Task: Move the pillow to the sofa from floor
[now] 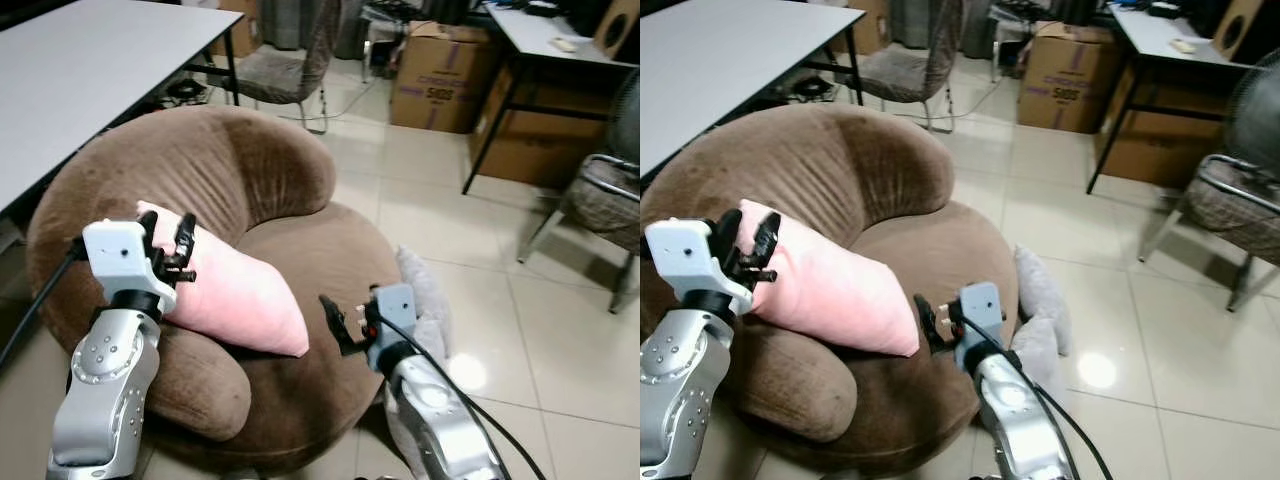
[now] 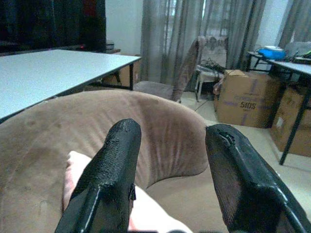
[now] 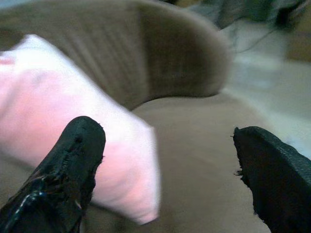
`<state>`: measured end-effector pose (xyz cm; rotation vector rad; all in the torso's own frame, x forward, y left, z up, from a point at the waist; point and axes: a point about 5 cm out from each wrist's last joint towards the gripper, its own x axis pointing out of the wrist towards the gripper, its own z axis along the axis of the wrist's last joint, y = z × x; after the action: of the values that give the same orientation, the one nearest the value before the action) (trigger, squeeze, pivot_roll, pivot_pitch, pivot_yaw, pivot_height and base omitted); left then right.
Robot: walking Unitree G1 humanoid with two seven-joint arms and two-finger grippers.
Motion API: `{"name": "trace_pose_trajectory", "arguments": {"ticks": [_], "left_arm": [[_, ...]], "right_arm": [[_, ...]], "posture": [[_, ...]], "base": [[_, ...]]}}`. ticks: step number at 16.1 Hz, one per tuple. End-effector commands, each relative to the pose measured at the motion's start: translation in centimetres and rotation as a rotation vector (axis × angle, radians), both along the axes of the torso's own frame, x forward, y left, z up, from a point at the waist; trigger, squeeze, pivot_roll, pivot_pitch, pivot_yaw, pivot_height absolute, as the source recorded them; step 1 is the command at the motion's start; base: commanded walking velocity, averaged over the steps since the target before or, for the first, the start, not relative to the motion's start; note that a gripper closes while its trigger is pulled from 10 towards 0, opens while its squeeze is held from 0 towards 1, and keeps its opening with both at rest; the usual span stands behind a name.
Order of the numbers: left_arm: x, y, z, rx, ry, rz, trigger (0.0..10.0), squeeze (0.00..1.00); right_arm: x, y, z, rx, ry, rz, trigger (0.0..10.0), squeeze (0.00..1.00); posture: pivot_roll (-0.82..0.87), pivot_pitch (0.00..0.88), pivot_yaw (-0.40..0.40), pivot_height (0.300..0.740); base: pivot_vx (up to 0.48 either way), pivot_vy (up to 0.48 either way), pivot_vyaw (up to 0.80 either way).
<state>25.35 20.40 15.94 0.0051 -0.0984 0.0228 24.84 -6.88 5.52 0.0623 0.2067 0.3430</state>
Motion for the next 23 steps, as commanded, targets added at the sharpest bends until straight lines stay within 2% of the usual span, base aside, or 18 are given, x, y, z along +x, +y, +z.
{"name": "trace_pose_trajectory", "arguments": {"ticks": [1, 3, 5, 6, 7, 8, 12, 15, 22, 23], "left_arm": [[0.1, -0.6, 0.5, -0.005, -0.004, -0.012, 10.0, 0.21], [0.7, -1.1, 0.3, 0.0, 0.014, -0.018, 10.0, 0.21], [1.1, -1.6, 0.2, 0.012, 0.015, -0.03, 10.0, 0.21], [1.5, -1.7, 0.1, 0.026, 0.02, -0.023, 10.0, 0.21], [1.7, -1.8, 0.1, 0.034, 0.026, -0.021, 10.0, 0.21], [1.7, -1.9, 0.0, 0.036, 0.028, -0.02, 10.0, 0.21], [1.6, -1.7, -0.3, 0.049, 0.041, -0.017, 10.0, 0.21], [1.6, -1.6, -0.7, 0.025, 0.062, 0.003, 10.0, 0.2], [1.5, -1.7, -1.0, 0.065, 0.072, 0.013, 10.0, 0.2], [1.5, -1.8, -1.0, 0.087, 0.074, 0.006, 10.0, 0.2]], "right_arm": [[0.3, 1.2, 0.5, 0.023, -0.025, -0.042, 10.0, 0.0], [-0.2, 3.5, 0.2, 0.014, -0.045, -0.021, 10.0, 0.0], [-0.7, 4.7, -0.4, -0.028, -0.041, -0.054, 10.0, 0.0], [1.8, -5.9, 4.2, -0.031, -0.118, -0.158, 10.0, 0.0], [2.0, -9.6, 7.8, -0.049, -0.194, -0.163, 10.0, 0.0], [2.1, -9.5, 7.9, -0.054, -0.2, -0.168, 10.0, 0.0], [2.3, -7.7, 8.2, -0.1, -0.234, -0.162, 10.0, 0.0], [1.8, -7.5, 8.7, -0.079, -0.189, -0.156, 10.0, 0.0], [1.4, -9.2, 9.1, -0.11, -0.193, -0.238, 10.0, 0.0], [1.4, -9.3, 9.1, -0.081, -0.183, -0.24, 10.0, 0.0]], "posture": [[0.03, 0.0, -0.029, 0.74], [0.02, 0.0, -0.012, 0.74], [0.01, 0.0, 0.001, 0.74], [0.0, 0.0, 0.005, 0.74], [0.0, 0.0, 0.005, 0.74], [0.0, 0.0, 0.009, 0.74], [0.01, 0.0, 0.001, 0.74], [0.01, 0.0, -0.005, 0.74], [0.0, 0.0, -0.021, 0.74], [0.0, 0.0, -0.019, 0.74]], "base": [[0.0, -0.281, 0.0], [0.0, -0.39, 0.0], [0.0, -0.426, 0.0], [0.0, -0.431, 0.0], [0.0, -0.431, 0.0], [0.0, -0.431, 0.0], [0.0, -0.43, 0.0], [0.0, -0.284, -0.15], [0.0, 0.0, -0.45], [0.0, 0.0, -0.8]]}}
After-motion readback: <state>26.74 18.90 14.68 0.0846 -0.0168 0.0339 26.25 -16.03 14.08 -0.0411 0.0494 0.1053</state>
